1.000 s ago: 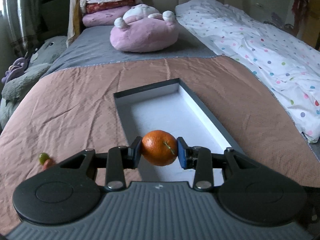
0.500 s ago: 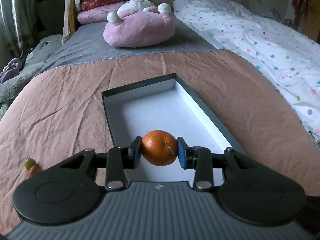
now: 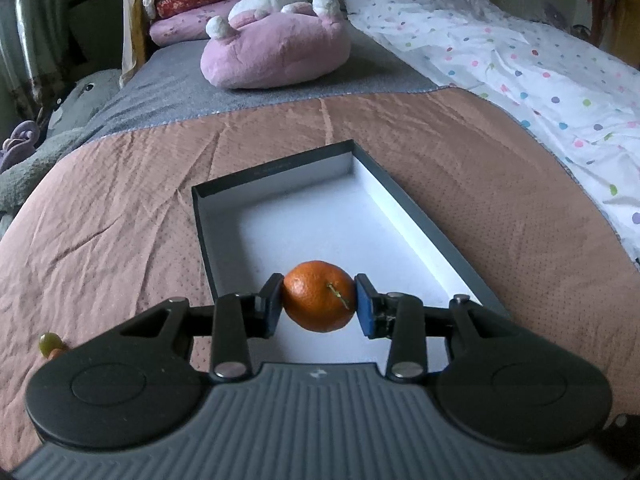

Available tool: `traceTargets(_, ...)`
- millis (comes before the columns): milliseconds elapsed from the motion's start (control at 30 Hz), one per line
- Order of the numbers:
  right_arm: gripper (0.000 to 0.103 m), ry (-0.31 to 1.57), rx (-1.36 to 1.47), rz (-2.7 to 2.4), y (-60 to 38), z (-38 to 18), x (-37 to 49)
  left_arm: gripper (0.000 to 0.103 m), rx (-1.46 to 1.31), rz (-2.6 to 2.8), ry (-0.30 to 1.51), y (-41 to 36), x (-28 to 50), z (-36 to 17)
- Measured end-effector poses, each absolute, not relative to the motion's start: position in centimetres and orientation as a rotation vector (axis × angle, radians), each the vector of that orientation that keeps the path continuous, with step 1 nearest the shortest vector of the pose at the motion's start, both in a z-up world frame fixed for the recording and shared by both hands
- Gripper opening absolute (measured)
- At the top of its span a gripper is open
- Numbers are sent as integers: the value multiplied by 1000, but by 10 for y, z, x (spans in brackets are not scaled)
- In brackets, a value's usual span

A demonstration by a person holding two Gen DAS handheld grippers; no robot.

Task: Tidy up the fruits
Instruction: 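Open the left tool to drop its tangerine into the box, then lower the right tool into the box and open it to release the tangerine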

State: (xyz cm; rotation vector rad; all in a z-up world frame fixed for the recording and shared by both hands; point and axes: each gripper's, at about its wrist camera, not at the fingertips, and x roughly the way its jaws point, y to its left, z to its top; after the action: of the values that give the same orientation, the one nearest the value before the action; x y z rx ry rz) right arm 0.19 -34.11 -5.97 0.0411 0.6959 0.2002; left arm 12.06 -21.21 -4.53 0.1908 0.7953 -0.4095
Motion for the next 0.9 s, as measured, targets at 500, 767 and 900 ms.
traceTargets(500, 33, 697, 54, 157, -337, -53, 9, 70, 191, -380, 750, -190, 108, -24)
traceTargets(767, 33, 694, 79, 119, -336, -50, 22, 70, 135, -327, 743, -145, 92, -10)
traceTargets(900, 33, 701, 78, 108, -330, -52, 31, 72, 117, -292, 745, -118, 82, -5)
